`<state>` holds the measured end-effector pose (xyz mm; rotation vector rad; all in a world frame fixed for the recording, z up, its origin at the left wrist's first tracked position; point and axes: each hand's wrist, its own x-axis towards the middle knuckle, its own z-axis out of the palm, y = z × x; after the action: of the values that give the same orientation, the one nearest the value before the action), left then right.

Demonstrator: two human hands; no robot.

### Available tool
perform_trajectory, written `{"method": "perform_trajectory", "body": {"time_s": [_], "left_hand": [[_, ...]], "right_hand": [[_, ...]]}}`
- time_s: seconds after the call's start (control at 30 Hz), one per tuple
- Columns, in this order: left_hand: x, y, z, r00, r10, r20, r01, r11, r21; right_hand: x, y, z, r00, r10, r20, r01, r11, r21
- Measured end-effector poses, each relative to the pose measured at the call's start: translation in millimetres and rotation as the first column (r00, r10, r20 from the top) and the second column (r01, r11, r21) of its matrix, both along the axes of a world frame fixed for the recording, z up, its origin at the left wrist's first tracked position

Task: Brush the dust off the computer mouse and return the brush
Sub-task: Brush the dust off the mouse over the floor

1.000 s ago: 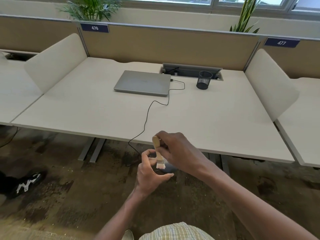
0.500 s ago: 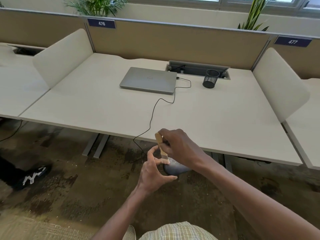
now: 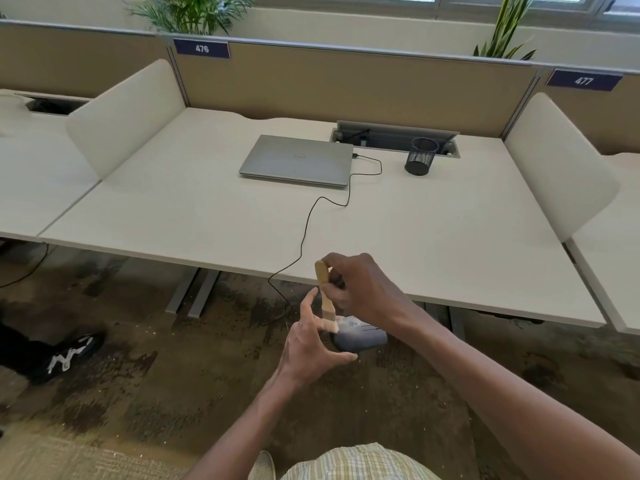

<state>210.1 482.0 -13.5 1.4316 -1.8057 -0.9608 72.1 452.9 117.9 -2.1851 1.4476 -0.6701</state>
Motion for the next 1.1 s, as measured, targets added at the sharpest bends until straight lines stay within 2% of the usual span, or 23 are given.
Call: {"method": "perform_trajectory", "body": {"time_s": [0.23, 0.43, 0.6, 0.83, 0.97, 1.1], "left_hand": [[-3, 4, 3, 0.999, -0.013, 0.040, 0.013, 1.000, -0.004], [-2, 3, 3, 0.998, -0.005, 0.065, 0.006, 1.000, -0.012], [-5, 6, 8, 0.997, -0.024, 0.069, 0.025, 1.000, -0.010], [-3, 0, 4, 0.995, -0.019, 0.095, 0.022, 0.999, -0.027], [-5, 4, 7, 0.996, -0.023, 0.086, 0.025, 1.000, -0.020], [-4, 0, 8, 0.996, -0.009, 0.084, 0.010, 1.000, -0.008]], "right_hand": [[-5, -3, -9, 0.996, -0.045, -0.078, 0.041, 0.998, -0.046], [0, 2, -8, 0.999, -0.027, -0.017, 0.026, 1.000, -0.015], [-8, -4, -10, 0.991, -0.107, -0.084, 0.099, 0.990, -0.098], [-6, -2, -8, 0.995, -0.092, 0.027, 0.092, 0.996, -0.002], [-13, -7, -10, 0.987, -0.161, -0.007, 0.160, 0.986, -0.051], [-15, -6, -3, 0.985, -0.158, 0.073, 0.160, 0.987, -0.025]]}}
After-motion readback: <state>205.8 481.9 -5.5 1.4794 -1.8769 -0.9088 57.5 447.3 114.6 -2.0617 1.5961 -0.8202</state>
